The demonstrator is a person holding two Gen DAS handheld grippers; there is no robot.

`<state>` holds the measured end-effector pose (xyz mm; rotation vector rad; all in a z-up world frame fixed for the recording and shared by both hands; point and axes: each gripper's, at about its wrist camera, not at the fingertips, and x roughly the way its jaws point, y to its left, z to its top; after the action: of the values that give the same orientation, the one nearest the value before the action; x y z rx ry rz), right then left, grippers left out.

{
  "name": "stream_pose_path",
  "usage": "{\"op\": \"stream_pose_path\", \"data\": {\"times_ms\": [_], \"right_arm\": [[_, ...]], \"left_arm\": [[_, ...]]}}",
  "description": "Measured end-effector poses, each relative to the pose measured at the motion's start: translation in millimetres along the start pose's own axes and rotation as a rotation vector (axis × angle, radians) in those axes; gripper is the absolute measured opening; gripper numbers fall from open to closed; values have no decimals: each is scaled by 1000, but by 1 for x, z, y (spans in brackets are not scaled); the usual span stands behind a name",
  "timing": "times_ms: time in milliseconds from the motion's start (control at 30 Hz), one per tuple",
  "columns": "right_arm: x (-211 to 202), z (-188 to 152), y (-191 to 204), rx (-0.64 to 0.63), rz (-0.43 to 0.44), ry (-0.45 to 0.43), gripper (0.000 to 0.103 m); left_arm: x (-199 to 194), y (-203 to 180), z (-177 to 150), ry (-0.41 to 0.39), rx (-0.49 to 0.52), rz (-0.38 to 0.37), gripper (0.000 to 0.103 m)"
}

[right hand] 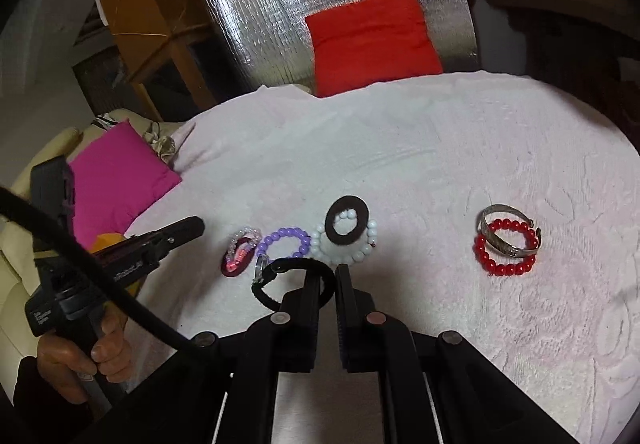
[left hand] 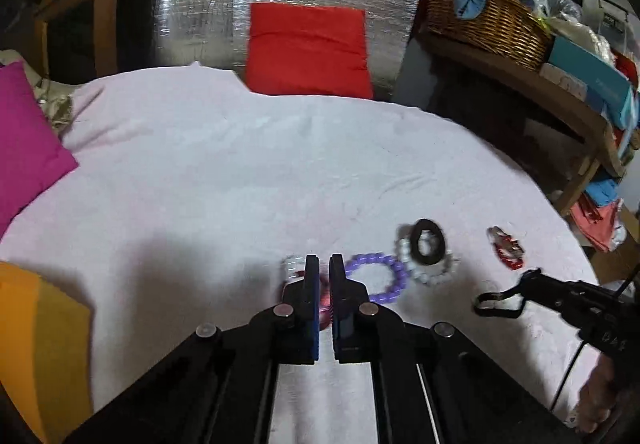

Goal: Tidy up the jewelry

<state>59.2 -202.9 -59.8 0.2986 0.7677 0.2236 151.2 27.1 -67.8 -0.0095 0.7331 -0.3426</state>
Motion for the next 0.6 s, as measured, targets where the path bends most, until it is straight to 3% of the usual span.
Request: {"op": "stream_pose_path", "data": {"times_ms": [67, 200, 600], "right_arm": [[0, -2, 2, 12, -2, 8, 8], [7, -7, 5, 10, -18, 36, 8], [18, -9, -10, 41, -35, 75, 8]], "left_arm": [[10, 3, -3, 36, 9, 53, 9], [27, 3, -12, 93, 32, 55, 25], [54, -5, -12, 153, -20, 15, 27]]}}
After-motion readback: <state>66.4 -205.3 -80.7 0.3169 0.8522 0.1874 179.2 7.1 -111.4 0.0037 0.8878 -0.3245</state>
